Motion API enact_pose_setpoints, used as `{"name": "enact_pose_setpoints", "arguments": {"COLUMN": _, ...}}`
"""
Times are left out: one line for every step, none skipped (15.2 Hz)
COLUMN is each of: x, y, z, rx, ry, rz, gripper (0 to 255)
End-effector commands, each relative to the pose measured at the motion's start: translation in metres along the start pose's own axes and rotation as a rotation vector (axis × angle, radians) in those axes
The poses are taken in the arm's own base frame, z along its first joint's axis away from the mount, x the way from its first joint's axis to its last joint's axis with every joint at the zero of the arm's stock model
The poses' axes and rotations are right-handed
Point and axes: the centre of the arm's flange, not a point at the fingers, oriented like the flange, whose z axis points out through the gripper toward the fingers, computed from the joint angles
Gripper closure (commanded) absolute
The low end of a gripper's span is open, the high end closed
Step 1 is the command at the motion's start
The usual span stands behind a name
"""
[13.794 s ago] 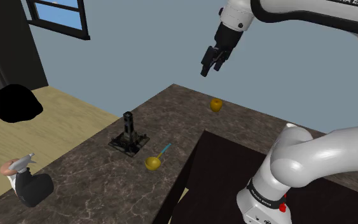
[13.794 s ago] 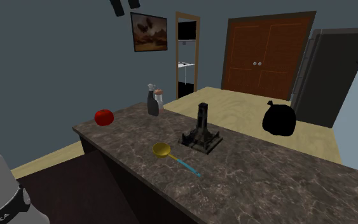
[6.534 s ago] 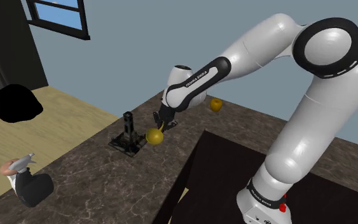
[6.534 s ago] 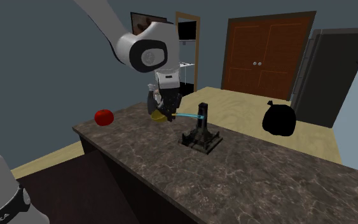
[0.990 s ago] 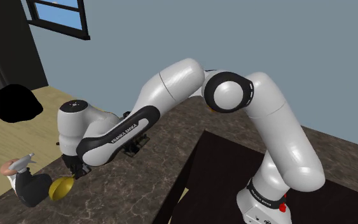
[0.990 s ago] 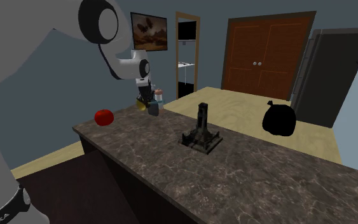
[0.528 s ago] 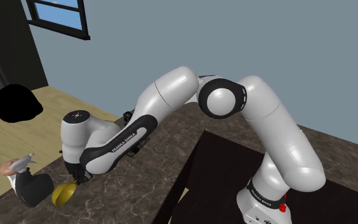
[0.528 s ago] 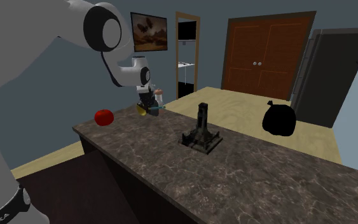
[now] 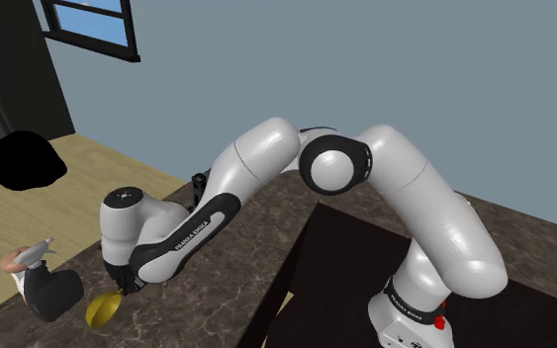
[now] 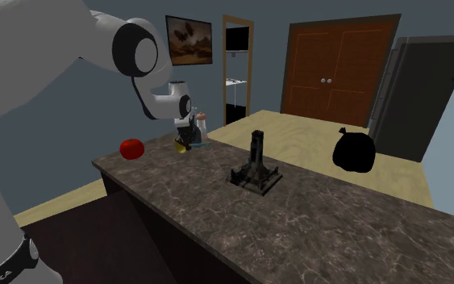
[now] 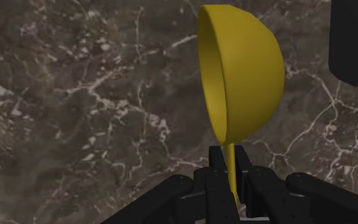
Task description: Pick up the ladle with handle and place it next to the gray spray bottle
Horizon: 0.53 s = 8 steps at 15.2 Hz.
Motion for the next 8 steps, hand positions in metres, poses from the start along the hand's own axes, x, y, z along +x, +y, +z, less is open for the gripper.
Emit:
{"name": "enact_pose_setpoints", "arguments": {"x": 0.001, "y": 0.001, "z": 0.012, "rx": 0.000, "ry": 0.000, "rz": 0.000, "gripper": 255}}
{"name": "enact_pose_setpoints", "arguments": {"x": 0.001, "y": 0.002, "z": 0.017, "rx": 0.000, "ry": 0.000, "rz": 0.000, "gripper": 255}}
{"name": "enact_pose_setpoints", "arguments": {"x": 0.001, "y": 0.003, "z": 0.022, "rx": 0.000, "ry": 0.000, "rz": 0.000, "gripper": 255}}
{"name": "enact_pose_setpoints", "arguments": {"x": 0.002, "y": 0.004, "z": 0.027, "rx": 0.000, "ry": 0.000, "rz": 0.000, "gripper": 255}}
{"name": "enact_pose_setpoints", "arguments": {"x": 0.002, "y": 0.005, "z": 0.032, "rx": 0.000, "ry": 0.000, "rz": 0.000, "gripper": 255}}
{"name": "enact_pose_setpoints", "arguments": {"x": 0.003, "y": 0.005, "z": 0.038, "rx": 0.000, "ry": 0.000, "rz": 0.000, "gripper": 255}}
{"name": "enact_pose_setpoints", "arguments": {"x": 0.003, "y": 0.006, "z": 0.041, "rx": 0.000, "ry": 0.000, "rz": 0.000, "gripper": 255}}
{"name": "enact_pose_setpoints", "arguments": {"x": 0.003, "y": 0.006, "z": 0.041, "rx": 0.000, "ry": 0.000, "rz": 0.000, "gripper": 255}}
